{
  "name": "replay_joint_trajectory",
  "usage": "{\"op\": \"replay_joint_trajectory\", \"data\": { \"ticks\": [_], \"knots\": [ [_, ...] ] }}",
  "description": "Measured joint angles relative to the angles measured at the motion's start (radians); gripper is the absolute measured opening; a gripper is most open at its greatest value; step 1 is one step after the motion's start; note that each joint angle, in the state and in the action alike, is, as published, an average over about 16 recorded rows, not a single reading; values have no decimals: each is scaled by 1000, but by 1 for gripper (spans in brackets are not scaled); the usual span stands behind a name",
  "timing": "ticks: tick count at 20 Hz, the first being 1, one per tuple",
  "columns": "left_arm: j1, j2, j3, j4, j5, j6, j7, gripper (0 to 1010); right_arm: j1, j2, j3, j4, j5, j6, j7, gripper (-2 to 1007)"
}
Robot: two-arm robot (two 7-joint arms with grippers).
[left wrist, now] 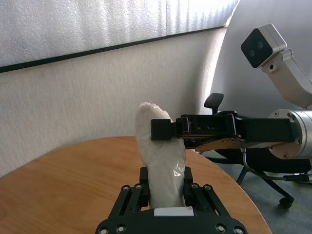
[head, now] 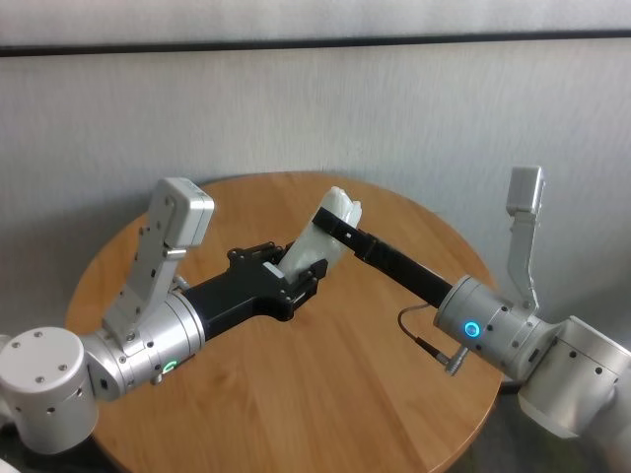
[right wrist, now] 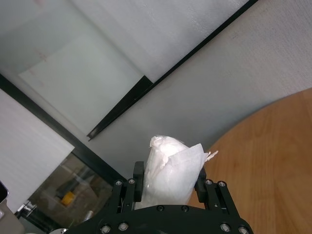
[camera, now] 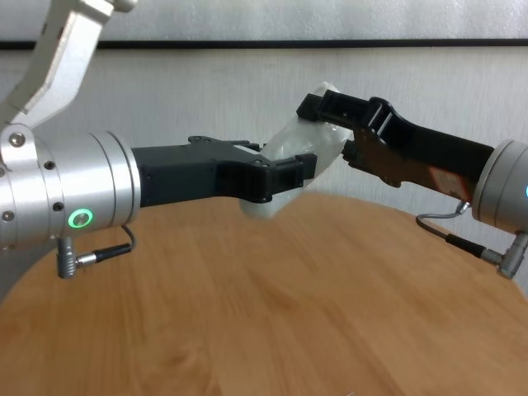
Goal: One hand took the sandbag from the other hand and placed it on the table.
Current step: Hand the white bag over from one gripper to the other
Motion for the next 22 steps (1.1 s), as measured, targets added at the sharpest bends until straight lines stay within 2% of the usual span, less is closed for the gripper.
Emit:
{"op": "replay_joint_trajectory", "data": {
  "ticks": [10,22],
  "knots": [
    [0,0,0,0,0,0,0,411,3,1,-6,1,12,1,0,598],
    [0,0,0,0,0,0,0,418,8,8,-22,3,51,3,-2,598]
  ]
}}
